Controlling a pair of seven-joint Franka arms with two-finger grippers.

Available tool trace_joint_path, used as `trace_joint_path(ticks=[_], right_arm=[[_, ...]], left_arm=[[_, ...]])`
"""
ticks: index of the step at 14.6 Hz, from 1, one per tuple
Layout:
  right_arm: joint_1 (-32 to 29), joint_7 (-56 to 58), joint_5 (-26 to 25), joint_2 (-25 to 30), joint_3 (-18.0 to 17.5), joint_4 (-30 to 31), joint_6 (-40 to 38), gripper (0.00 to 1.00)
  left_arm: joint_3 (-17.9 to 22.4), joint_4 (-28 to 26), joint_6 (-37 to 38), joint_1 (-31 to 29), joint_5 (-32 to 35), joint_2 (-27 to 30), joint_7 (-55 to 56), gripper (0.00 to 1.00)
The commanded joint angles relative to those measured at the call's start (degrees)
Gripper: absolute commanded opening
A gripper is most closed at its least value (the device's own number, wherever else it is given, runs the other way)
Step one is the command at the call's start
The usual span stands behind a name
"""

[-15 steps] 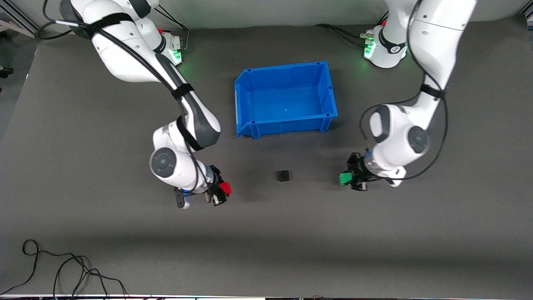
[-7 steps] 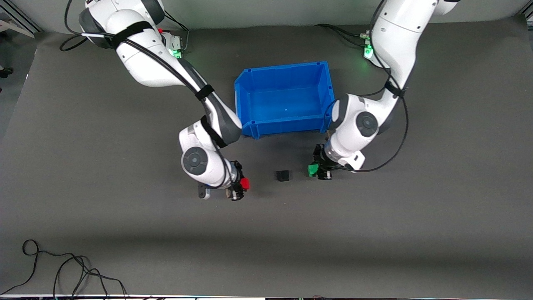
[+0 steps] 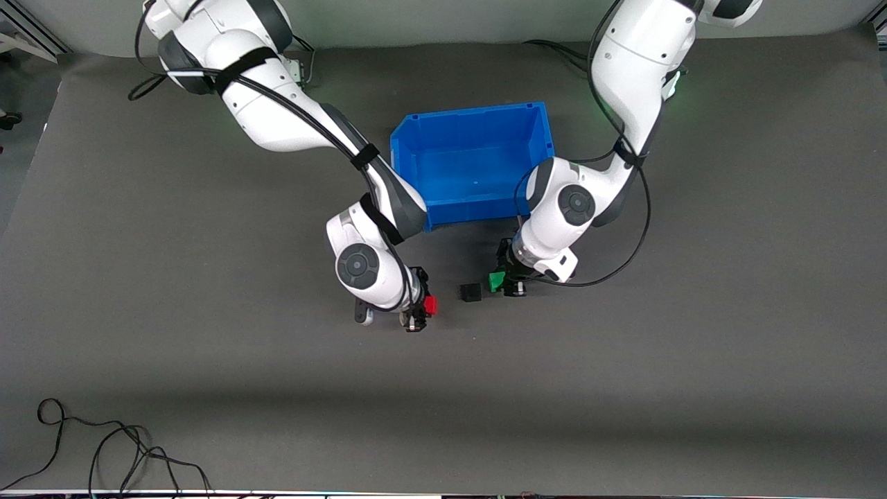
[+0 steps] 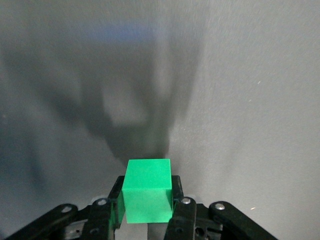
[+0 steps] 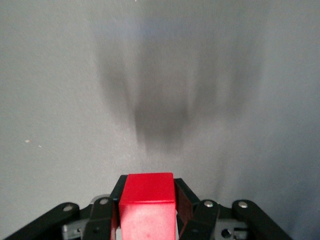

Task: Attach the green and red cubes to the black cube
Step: 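Carry the red cube and green cube toward the black cube, then press the red and green cubes against the black cube's sides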

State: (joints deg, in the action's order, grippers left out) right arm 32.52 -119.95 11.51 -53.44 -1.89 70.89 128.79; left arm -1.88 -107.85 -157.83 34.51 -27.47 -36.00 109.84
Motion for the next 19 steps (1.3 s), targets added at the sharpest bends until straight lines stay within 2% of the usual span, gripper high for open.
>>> trace_joint_path(ticks=[1, 4, 8, 19], right_arm=[[3.0, -3.6, -0.4, -3.2, 1.1, -3.8, 1.2, 0.0], [3.5, -7.0, -3.0, -4.0, 1.0, -3.9, 1.7, 0.0], [4.2, -7.0, -3.2, -4.9, 1.1, -3.9, 3.2, 0.0], [4.2, -6.6, -5.5, -6.2, 1.0, -4.1, 4.2, 0.0]], left_arm=[[1.3, 2.4, -2.4, 2.0, 0.0, -2.7, 1.6, 0.1], [1.3, 2.5, -2.3, 2.3, 0.1, -2.7, 1.7, 0.1], [1.4, 2.7, -2.3, 3.2, 0.0, -2.7, 3.0, 0.1], [2.1, 8.2, -2.5, 3.5, 0.4, -6.0, 9.1, 0.11]])
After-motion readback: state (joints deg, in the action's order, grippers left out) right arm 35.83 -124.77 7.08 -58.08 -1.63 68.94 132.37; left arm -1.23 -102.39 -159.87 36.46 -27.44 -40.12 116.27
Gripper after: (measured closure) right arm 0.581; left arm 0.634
